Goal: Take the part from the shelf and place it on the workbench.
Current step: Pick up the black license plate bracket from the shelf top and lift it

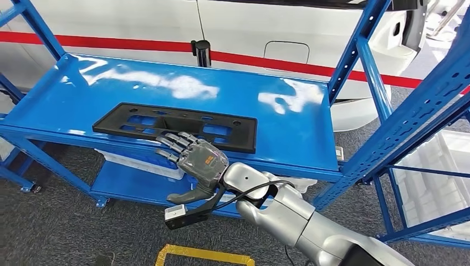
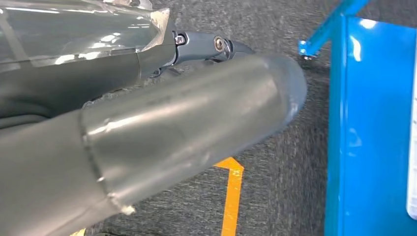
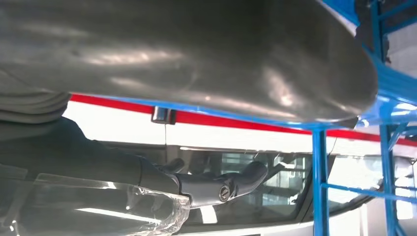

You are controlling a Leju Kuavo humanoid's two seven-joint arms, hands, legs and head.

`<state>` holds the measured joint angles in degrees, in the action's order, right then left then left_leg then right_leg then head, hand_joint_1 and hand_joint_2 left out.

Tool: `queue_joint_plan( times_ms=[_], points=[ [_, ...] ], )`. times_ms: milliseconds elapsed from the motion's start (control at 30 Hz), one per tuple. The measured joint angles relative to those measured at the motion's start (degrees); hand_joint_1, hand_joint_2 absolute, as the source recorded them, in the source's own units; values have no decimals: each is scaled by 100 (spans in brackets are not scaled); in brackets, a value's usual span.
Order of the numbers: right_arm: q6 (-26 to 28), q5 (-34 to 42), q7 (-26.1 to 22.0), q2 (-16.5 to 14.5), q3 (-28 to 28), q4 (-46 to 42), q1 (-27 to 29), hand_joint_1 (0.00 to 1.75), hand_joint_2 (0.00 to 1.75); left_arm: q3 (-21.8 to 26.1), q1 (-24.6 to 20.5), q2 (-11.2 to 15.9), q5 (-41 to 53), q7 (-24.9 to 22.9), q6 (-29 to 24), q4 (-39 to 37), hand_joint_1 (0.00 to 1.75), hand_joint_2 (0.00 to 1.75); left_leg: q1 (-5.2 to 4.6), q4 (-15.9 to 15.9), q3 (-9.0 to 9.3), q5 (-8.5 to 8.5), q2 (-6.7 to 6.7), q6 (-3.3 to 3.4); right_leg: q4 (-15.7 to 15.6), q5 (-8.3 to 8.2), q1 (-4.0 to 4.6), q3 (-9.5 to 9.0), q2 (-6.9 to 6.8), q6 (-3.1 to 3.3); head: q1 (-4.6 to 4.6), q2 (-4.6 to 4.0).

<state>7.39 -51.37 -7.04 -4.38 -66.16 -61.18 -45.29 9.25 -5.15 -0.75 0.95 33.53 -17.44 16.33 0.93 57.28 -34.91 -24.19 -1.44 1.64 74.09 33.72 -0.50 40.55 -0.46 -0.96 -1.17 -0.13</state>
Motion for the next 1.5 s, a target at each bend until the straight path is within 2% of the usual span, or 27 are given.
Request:
queue_joint_plan(
  times_ms=[33, 67, 133, 167, 200, 267, 367, 500, 800, 1167, 1500],
  points=[
    [-3, -1, 0, 11, 0, 0, 7, 0, 0, -1, 4, -2, 1, 0, 1, 0, 0, 0, -15, 1, 5, -2, -53, 3, 51, -34, 8, 56, 15, -19, 0, 0],
    [-7, -2, 1, 16, 1, 0, 8, 0, 0, -1, 6, -6, 1, 0, 2, 0, 0, 0, -29, 2, 13, -4, -106, 5, -163, -167, 19, -17, 31, -40, -1, 0],
    [-12, -5, 14, 18, 5, 0, -6, 0, 0, -4, 6, -20, 4, 0, 4, 0, 0, 0, -56, 5, 30, -11, -191, 1, -1023, -545, 51, -378, 72, -38, 0, 0],
    [-3, -14, 37, 17, 7, 1, -15, 0, 0, -5, 7, -27, 7, 0, 4, 0, 0, 0, -68, 11, 33, -22, -225, -11, -1387, -693, 65, -537, 93, -6, -2, 0],
    [13, -29, 68, 16, 12, 3, -23, 0, 0, -5, 9, -33, 9, 0, 5, 0, 0, 0, -78, 19, 30, -33, -245, -22, -1614, -783, 71, -638, 108, 33, -3, 0],
    [89, -82, 138, 12, 34, 25, -30, 0, 0, -5, 15, -27, 12, -1, 6, 0, 0, 0, -82, 36, 21, -58, -254, -15, -1704, -836, 64, -687, 117, 73, -7, 0],
    [247, -223, 173, 10, 98, 125, -52, 0, 0, -7, 17, -27, 17, 0, 16, 0, 0, 0, -64, 34, 28, -65, -222, 1, -1703, -852, 74, -691, 131, 82, -7, 0],
    [396, -402, 173, 13, 217, 370, -115, 0, 175, -7, 14, -22, 21, -4, 38, 0, 0, 0, -49, 19, 39, -63, -192, -26, -1701, -855, 91, -686, 153, 92, -8, 0],
    [557, -543, 318, -78, 733, 1231, -397, 0, 175, -16, 14, -22, 19, -9, 56, 0, 0, 0, -39, 14, 37, -60, -187, -57, -1698, -854, 102, -686, 154, 97, -3, 0],
    [904, -881, 698, -299, 975, 2187, -592, 0, 175, -65, 12, -28, -18, -8, 39, 0, 0, 0, -59, 17, 37, -59, -186, -56, -1698, -855, 81, -685, 154, 95, -4, 0],
    [938, -878, 790, -349, 1069, 2654, -589, 0, 175, -133, -16, -34, -22, -51, 44, 0, 0, 0, -66, 17, 37, -59, -185, -56, -1699, -854, 81, -682, 154, 95, -5, 0]
  ],
)
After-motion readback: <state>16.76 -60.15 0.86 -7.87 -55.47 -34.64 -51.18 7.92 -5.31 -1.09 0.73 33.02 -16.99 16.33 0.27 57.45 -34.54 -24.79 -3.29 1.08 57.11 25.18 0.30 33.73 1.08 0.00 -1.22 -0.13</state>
